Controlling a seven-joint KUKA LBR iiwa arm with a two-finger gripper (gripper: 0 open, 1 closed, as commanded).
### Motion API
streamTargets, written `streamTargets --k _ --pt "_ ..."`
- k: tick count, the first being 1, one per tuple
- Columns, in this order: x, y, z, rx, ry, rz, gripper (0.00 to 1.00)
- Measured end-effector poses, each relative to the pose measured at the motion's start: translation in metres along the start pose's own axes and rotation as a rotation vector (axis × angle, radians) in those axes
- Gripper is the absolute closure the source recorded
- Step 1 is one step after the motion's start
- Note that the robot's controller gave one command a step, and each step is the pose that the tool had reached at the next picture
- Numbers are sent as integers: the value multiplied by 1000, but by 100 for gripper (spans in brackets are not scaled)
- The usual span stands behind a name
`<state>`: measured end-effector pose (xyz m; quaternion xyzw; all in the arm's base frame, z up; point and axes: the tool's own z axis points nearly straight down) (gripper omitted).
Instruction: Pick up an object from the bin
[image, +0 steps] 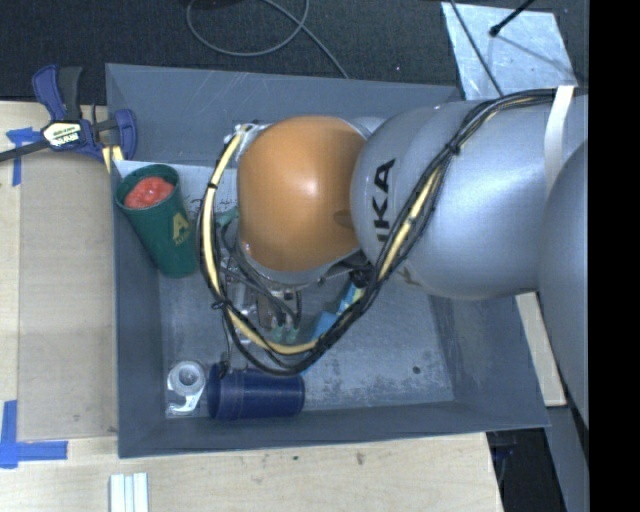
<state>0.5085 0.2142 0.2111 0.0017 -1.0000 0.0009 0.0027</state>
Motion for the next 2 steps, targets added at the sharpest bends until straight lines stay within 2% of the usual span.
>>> streamTargets --k 1,2 --pt "-2 -1 -5 -3 -8 3 0" --pt "11 -36 73 -3 -8 -57 0"
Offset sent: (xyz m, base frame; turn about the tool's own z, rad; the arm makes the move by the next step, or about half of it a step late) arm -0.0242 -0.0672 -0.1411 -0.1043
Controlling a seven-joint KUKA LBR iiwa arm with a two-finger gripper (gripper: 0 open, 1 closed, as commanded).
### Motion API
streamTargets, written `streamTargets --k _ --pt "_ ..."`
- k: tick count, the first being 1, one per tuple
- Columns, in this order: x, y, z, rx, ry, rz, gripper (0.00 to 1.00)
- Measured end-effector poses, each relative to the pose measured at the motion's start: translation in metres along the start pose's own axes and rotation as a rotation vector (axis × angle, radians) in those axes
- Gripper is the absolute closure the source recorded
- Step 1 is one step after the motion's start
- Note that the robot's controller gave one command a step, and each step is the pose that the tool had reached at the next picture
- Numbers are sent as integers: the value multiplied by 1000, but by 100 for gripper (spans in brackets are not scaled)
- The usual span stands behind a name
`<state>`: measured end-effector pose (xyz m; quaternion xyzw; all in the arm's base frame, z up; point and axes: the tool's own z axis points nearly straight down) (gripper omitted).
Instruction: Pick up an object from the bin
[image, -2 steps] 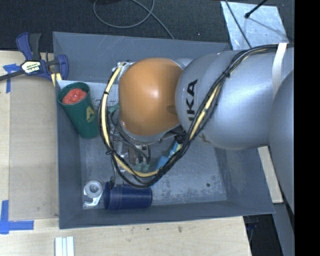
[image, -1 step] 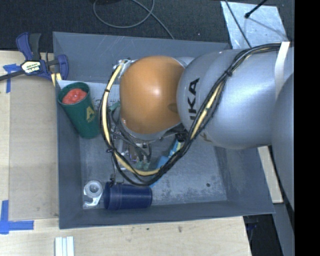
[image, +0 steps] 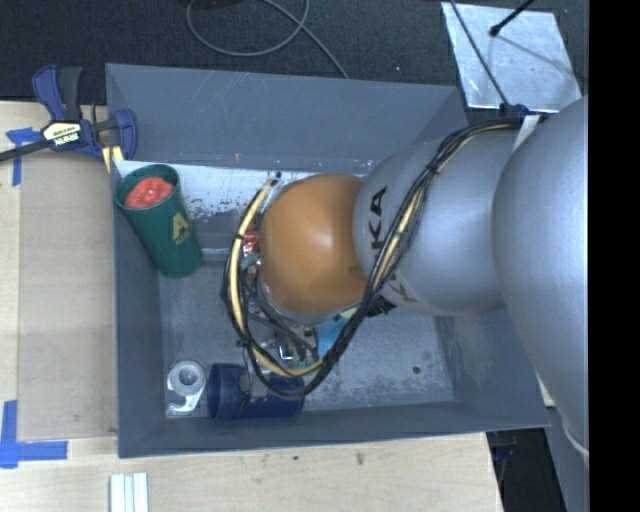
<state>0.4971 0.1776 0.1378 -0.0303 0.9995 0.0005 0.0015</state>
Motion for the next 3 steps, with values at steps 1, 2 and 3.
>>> streamTargets --k 1,2,3 --pt "6 -12 19 -3 0 -53 0" --pt "11 -21 12 0 -2 143 0" --pt "11 -9 47 -2 6 86 0"
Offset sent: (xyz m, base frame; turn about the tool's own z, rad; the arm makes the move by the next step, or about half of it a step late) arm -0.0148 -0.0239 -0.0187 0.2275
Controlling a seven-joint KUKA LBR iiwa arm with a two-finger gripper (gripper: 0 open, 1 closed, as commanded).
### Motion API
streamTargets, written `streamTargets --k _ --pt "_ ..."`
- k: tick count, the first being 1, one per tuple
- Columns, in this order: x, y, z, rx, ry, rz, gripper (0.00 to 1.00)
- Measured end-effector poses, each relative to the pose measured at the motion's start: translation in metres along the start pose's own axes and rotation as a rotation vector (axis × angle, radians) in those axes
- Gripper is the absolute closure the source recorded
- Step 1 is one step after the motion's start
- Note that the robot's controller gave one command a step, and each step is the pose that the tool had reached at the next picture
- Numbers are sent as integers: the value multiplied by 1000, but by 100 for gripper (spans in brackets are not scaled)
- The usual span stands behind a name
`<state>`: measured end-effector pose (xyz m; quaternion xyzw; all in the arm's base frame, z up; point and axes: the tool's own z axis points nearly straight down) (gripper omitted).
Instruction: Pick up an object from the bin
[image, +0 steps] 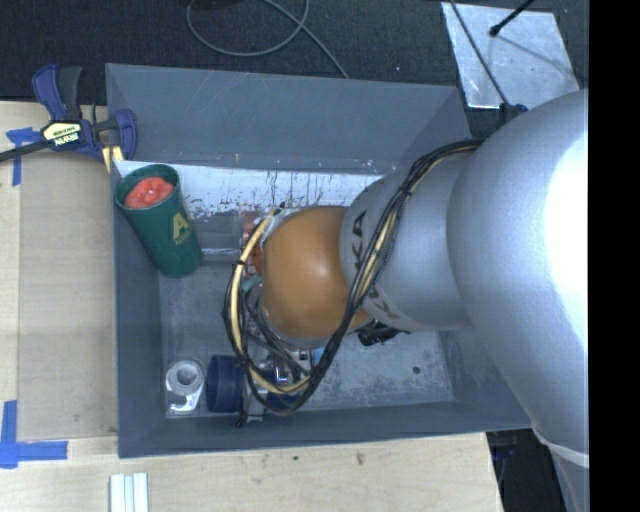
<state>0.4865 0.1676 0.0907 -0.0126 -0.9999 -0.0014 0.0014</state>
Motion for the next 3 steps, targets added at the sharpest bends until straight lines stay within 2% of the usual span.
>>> streamTargets --k 1,3 --pt "-2 10 8 -13 -17 221 100" --pt "-2 9 5 -13 -18 221 100"
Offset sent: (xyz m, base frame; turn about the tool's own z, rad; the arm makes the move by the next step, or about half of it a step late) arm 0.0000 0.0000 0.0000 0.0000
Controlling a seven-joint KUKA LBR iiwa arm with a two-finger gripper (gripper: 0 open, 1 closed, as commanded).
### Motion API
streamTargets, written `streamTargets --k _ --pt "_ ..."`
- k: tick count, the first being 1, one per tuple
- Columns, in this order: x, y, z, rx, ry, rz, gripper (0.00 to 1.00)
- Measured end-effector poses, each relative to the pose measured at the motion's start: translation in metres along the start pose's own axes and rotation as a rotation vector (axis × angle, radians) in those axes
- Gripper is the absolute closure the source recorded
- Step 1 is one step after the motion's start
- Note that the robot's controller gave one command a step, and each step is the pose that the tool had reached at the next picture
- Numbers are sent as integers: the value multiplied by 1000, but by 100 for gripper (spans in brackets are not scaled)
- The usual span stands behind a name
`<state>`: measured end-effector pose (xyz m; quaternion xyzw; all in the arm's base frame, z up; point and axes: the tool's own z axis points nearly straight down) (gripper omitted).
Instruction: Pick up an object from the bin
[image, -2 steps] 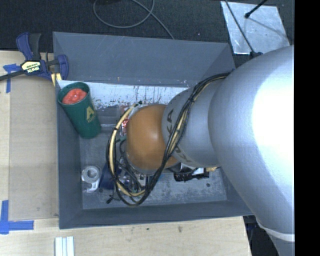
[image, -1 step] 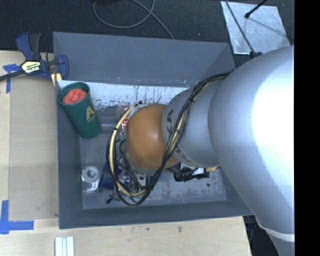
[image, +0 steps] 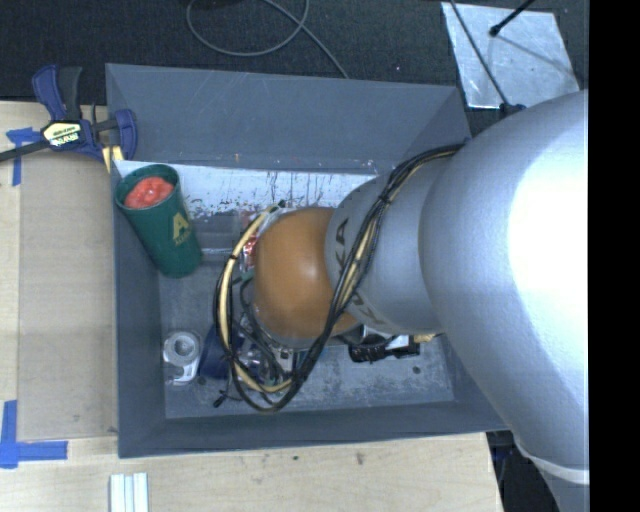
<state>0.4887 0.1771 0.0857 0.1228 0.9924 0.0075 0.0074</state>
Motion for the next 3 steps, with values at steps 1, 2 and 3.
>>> streamTargets --k 1,2,3 --pt "0 -2 -10 3 -1 1 100" --pt "1 -3 -21 7 4 2 100" --pt "1 -3 -37 8 6 2 100"
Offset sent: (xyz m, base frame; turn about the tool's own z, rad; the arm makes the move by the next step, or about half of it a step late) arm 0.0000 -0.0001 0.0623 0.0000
